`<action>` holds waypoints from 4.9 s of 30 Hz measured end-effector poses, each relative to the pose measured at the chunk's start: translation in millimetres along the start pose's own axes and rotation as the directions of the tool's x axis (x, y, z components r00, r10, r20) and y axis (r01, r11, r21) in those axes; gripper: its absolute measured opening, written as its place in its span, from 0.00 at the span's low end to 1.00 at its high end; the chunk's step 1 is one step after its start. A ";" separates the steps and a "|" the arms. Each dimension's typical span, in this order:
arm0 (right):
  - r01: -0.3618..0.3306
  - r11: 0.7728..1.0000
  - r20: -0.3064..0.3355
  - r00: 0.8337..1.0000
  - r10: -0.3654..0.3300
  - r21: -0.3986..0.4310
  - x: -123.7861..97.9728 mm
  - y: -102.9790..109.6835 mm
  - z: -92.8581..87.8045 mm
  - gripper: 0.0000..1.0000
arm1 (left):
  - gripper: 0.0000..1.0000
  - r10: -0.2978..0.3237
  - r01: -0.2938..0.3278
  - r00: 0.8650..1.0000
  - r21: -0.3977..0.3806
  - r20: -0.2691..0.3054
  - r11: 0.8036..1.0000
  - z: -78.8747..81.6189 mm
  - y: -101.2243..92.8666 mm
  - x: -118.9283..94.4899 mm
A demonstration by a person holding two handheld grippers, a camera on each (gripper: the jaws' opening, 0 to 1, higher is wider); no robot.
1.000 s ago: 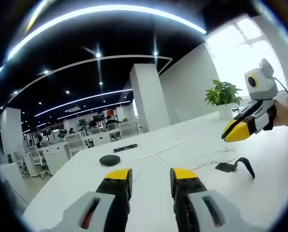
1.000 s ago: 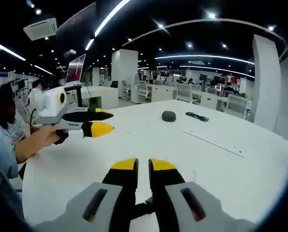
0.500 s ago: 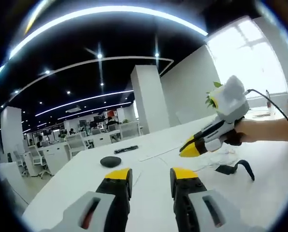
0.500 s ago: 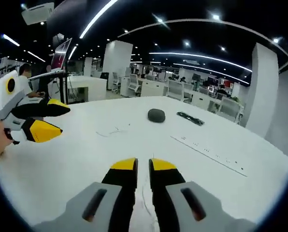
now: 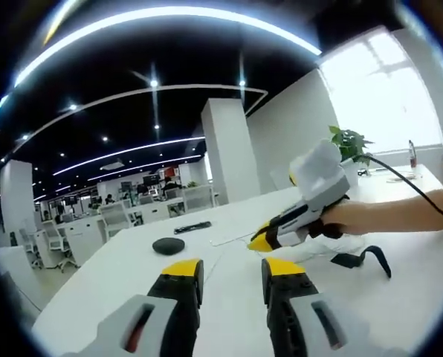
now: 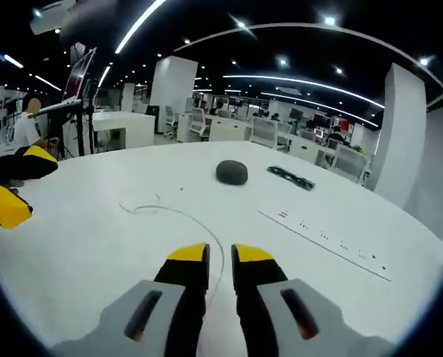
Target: Peel open the Velcro strap on the desktop, arrange the wired earphones neatly onto it, and close the Velcro strap to secure them.
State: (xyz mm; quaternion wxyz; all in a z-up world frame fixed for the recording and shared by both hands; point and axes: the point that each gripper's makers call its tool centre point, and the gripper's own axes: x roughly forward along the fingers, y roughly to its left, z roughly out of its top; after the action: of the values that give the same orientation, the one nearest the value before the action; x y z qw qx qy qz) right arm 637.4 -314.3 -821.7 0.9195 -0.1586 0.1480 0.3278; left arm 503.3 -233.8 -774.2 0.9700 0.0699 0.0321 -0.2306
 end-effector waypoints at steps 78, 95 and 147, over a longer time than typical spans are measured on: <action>-0.033 0.997 -0.012 0.999 0.034 0.068 -254.3 55.9 -54.3 0.03 | 0.36 -0.127 0.127 0.992 0.062 -0.006 0.990 -5.0 -35.3 5.8; -0.087 0.988 0.067 0.995 0.079 0.126 -227.0 66.9 -38.5 0.03 | 0.36 -0.310 0.301 0.947 0.110 0.087 0.947 17.5 -97.3 -31.6; 0.045 0.999 0.060 0.997 -0.044 -0.004 -228.7 52.9 -19.9 0.03 | 0.23 -0.428 0.428 0.902 0.014 0.051 0.904 1.1 -219.6 -53.2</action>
State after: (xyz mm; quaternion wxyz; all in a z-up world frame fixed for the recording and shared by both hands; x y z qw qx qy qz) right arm 430.2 -410.3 -764.0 0.9302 -0.1544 0.1158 0.3122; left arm 356.7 -404.5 -794.6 0.8961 0.0561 0.0209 -0.4398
